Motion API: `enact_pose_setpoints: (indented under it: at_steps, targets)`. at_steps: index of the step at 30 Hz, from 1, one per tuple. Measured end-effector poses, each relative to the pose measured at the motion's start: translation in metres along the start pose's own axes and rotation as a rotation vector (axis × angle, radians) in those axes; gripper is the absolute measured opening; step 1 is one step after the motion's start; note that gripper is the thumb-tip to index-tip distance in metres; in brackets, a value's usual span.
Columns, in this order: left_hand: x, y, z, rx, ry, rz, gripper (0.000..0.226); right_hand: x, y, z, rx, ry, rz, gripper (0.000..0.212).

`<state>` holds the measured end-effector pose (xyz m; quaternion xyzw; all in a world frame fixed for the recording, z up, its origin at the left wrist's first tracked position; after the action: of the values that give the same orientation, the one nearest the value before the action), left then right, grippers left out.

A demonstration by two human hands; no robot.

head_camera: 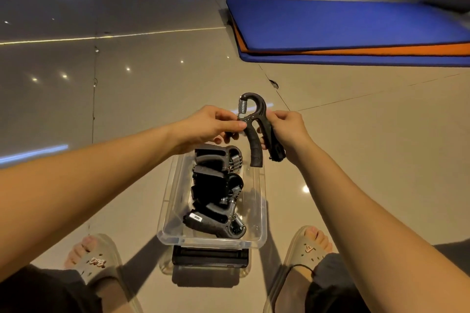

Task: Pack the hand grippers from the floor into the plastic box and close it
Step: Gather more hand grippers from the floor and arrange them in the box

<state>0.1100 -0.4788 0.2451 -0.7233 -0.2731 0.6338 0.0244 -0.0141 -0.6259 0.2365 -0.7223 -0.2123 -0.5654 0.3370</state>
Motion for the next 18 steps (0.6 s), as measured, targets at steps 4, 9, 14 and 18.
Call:
enact_pose_setpoints:
  at_steps: [4, 9, 14, 18]
  targets:
    - [-0.024, -0.003, -0.031, 0.043, 0.08, -0.027, 0.03, 0.037, -0.001, -0.002, 0.137, -0.067, -0.144, 0.028]
    - [-0.036, -0.005, -0.041, 0.101, 0.198, -0.045, 0.046, 0.059, -0.013, 0.008, 0.373, -0.23, -0.245, 0.024]
    - [-0.031, -0.001, -0.04, 0.004, 0.241, -0.063, 0.049, 0.044, -0.013, 0.016, 0.418, -0.241, -0.185, 0.019]
    - [-0.015, 0.004, -0.034, -0.196, 0.289, 0.034, 0.066, 0.023, -0.005, 0.008, 0.206, -0.103, -0.052, 0.023]
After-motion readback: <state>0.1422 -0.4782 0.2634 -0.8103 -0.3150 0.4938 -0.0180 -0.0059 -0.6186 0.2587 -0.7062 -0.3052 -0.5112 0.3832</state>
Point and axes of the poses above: each hand's wrist, its own y-axis towards the middle knuckle, its own z-axis out of the palm, x = y × z, the point moved 4 cm from there along y, towards the middle knuckle, and after that the axes turned 5 degrees about -z, right-handed, at the moved point
